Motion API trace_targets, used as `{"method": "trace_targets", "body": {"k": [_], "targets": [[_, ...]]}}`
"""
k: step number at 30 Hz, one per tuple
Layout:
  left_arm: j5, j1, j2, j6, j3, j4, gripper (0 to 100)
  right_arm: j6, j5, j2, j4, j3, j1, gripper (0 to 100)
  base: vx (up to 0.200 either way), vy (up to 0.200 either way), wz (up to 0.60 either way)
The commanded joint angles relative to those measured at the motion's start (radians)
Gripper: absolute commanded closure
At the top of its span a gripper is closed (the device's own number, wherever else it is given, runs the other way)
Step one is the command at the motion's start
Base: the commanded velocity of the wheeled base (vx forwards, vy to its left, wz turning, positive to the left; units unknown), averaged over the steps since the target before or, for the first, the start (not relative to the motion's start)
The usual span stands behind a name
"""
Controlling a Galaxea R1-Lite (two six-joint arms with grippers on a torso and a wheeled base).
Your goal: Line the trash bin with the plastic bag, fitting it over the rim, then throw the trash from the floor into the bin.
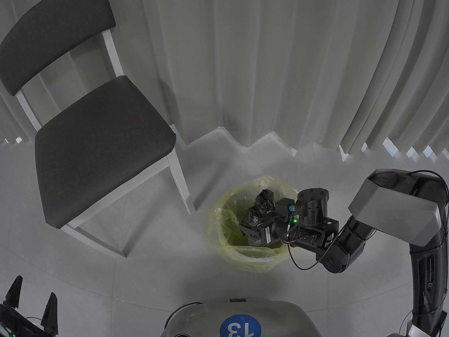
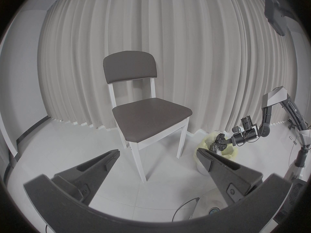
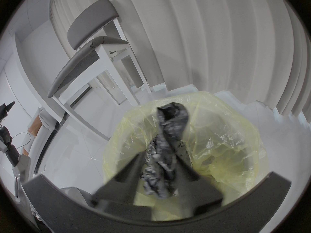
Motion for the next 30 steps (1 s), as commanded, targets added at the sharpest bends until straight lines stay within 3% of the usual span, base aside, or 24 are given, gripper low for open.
{"method": "trace_targets", "body": {"k": [1,3,5,10,12,13,14,15,16,17,21,24,30], "targets": [[0.0,0.0,-0.016,0.0,0.001,0.0,0,-0.096,-0.045,-0.025,-0.032,0.011,0.039,0,0.0,0.0,0.0],[0.0,0.0,-0.016,0.001,-0.001,0.0,0,-0.233,-0.074,-0.01,-0.041,0.006,0.04,0,0.0,0.0,0.0],[0.0,0.0,-0.016,0.008,-0.001,0.0,0,-0.295,-0.077,-0.007,-0.051,0.002,0.043,0,0.0,0.0,0.0],[0.0,0.0,-0.016,0.014,0.001,0.0,0,-0.282,-0.082,-0.001,-0.034,-0.009,0.042,0,0.0,0.0,0.0],[0.0,0.0,-0.016,0.014,0.001,0.0,0,-0.243,-0.069,-0.008,-0.026,0.006,0.049,0,0.0,0.0,0.0],[0.0,0.0,-0.016,0.014,0.001,0.0,0,-0.121,-0.057,-0.015,0.014,0.002,0.066,0,0.0,0.0,0.0],[0.0,0.0,-0.016,0.014,-0.001,0.0,0,-0.11,-0.056,-0.016,0.02,0.002,0.068,0,0.0,0.0,0.0],[0.0,0.0,-0.016,0.014,0.001,0.0,0,-0.036,-0.053,-0.018,0.081,-0.015,0.071,0,0.0,0.0,0.0],[0.0,0.0,-0.016,0.014,0.001,0.0,0,-0.036,-0.053,-0.018,0.081,-0.015,0.071,0,0.0,0.0,0.0],[0.001,0.0,-0.016,0.014,0.001,0.0,0,0.004,-0.051,-0.024,0.163,-0.038,0.072,0,0.0,0.0,0.0],[0.001,0.0,-0.016,0.014,0.001,0.0,0,0.063,-0.036,-0.028,0.287,-0.066,0.069,0,0.0,0.0,0.0],[0.001,0.0,-0.016,0.014,-0.001,0.0,0,0.062,-0.054,-0.012,0.345,-0.1,0.054,0,0.0,0.0,0.0],[0.001,0.0,-0.016,0.014,0.001,0.0,0,0.027,-0.093,-0.03,0.334,-0.153,0.036,0,0.0,0.0,0.0]]}}
